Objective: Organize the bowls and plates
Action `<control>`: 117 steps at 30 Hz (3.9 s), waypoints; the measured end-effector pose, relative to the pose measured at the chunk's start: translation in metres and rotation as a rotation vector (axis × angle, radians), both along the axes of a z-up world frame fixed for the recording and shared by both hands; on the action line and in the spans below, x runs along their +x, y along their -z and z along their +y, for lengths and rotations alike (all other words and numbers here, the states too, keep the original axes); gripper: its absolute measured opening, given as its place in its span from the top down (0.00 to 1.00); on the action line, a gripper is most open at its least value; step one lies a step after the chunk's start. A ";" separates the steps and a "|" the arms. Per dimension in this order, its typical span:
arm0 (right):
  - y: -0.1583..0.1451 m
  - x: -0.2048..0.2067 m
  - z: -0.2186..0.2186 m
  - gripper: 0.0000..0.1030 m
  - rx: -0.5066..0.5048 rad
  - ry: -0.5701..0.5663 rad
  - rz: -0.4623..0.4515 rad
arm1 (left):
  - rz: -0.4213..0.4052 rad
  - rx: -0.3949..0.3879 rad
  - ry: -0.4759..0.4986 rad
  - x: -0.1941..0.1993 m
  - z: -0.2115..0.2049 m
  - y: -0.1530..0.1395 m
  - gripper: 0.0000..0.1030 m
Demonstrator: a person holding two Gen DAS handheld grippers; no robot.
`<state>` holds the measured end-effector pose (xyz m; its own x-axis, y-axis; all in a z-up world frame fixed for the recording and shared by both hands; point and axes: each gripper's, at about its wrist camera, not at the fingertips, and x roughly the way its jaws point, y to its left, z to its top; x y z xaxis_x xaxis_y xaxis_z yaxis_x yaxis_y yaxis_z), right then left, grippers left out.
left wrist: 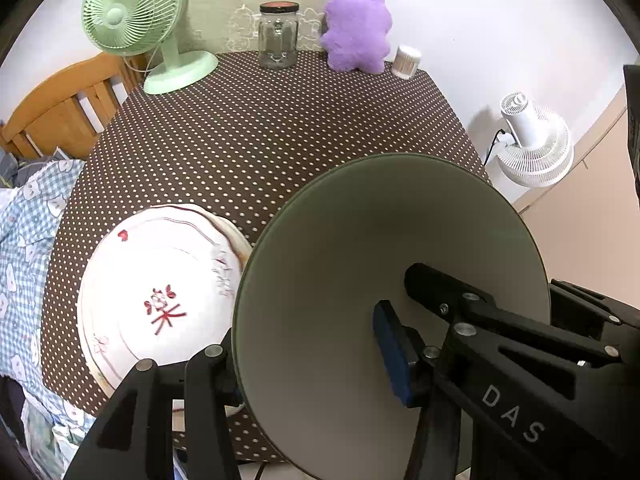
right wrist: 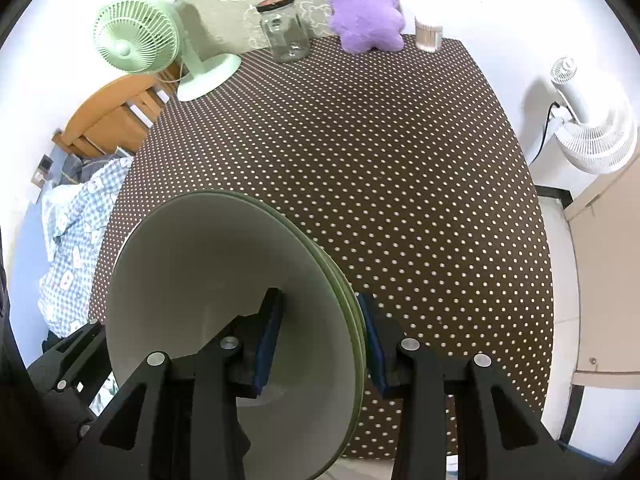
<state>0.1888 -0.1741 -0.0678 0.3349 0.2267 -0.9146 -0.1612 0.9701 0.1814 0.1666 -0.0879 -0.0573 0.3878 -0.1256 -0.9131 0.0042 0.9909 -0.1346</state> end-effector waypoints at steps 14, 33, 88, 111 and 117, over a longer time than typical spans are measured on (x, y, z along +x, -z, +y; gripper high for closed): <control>-0.008 -0.003 0.076 0.59 -0.025 0.056 -0.017 | -0.001 -0.016 0.043 0.000 0.070 -0.004 0.48; 0.014 0.009 0.165 0.59 -0.034 0.100 0.017 | 0.060 -0.035 0.055 0.013 0.157 0.024 0.48; -0.031 -0.028 0.163 0.22 -0.084 0.115 -0.192 | -0.187 0.062 0.073 -0.025 0.165 -0.015 0.10; -0.064 -0.144 0.043 0.22 -0.108 0.178 -0.528 | -0.451 0.094 -0.125 -0.130 0.130 -0.047 0.06; -0.049 -0.172 0.024 0.21 -0.125 0.182 -0.560 | -0.507 0.116 -0.116 -0.153 0.113 -0.041 0.01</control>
